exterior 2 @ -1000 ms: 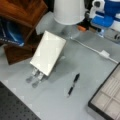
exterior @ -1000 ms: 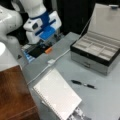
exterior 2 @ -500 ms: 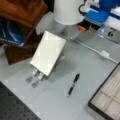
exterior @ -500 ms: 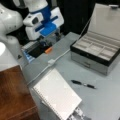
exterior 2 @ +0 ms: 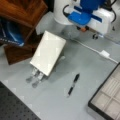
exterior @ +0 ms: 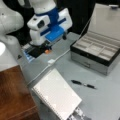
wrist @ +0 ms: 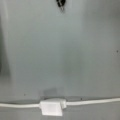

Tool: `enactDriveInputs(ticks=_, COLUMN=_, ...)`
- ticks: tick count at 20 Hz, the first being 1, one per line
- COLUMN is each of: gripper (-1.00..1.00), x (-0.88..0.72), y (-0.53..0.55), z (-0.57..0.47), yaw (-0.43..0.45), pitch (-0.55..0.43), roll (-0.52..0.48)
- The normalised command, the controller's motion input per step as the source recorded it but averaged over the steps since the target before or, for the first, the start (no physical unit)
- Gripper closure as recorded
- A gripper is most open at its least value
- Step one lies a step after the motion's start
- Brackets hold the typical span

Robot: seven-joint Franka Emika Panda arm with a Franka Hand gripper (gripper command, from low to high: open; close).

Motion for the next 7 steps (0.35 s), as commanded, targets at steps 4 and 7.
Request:
enactDriveInputs(ticks=4, gripper=-1.00, x=0.32, y=-0.18, z=0.17, yaw=0.108, pitch=0.272, roll=-0.067)
enactDriveInputs(ticks=7, gripper=-1.00, x=0.18, y=-0.13, z=0.05, yaw=0.089, pitch=0.183, roll=-0.100)
